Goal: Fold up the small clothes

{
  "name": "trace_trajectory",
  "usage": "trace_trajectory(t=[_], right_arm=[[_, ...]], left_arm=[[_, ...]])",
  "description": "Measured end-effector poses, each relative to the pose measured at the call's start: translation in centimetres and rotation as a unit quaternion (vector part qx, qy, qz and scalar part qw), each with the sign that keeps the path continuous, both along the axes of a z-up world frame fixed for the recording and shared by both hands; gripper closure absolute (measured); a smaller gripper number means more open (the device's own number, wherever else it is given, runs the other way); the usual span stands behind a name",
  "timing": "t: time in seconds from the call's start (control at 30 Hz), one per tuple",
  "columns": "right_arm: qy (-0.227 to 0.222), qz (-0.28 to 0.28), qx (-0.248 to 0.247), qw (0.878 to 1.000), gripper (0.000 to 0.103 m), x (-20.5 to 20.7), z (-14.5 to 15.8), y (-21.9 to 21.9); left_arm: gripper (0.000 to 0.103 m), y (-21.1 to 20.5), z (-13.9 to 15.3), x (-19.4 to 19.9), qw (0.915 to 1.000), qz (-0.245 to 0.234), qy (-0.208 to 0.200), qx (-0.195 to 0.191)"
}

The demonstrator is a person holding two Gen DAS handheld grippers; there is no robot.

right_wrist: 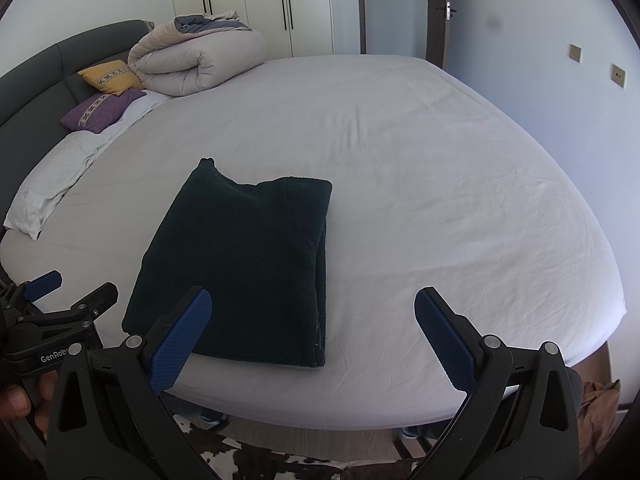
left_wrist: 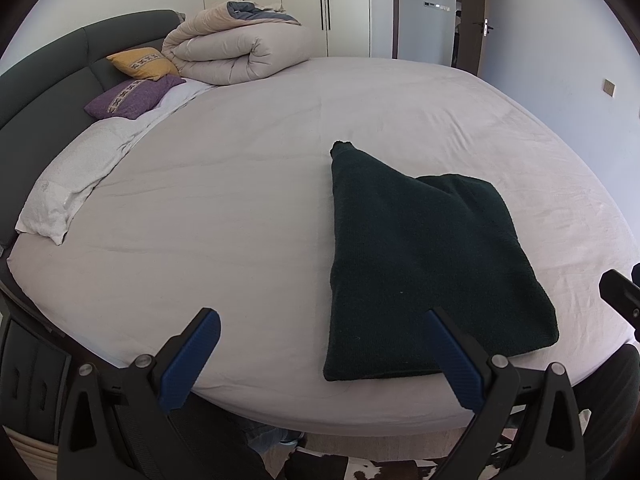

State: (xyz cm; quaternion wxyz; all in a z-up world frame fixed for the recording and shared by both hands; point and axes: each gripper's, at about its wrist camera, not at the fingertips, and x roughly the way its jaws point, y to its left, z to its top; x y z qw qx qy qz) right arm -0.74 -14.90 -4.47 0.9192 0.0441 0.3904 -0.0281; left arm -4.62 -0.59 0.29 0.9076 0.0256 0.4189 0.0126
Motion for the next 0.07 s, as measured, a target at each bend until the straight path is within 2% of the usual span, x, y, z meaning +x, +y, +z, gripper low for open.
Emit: trace_trajectory(t=[0.07], right_arm=[[0.001, 0.0, 0.001, 1.0, 0.0, -0.01, -0.15, -0.02]], left_arm=[[0.0, 0.09, -0.06, 0.03, 1.0, 0.0, 0.002, -0.005]])
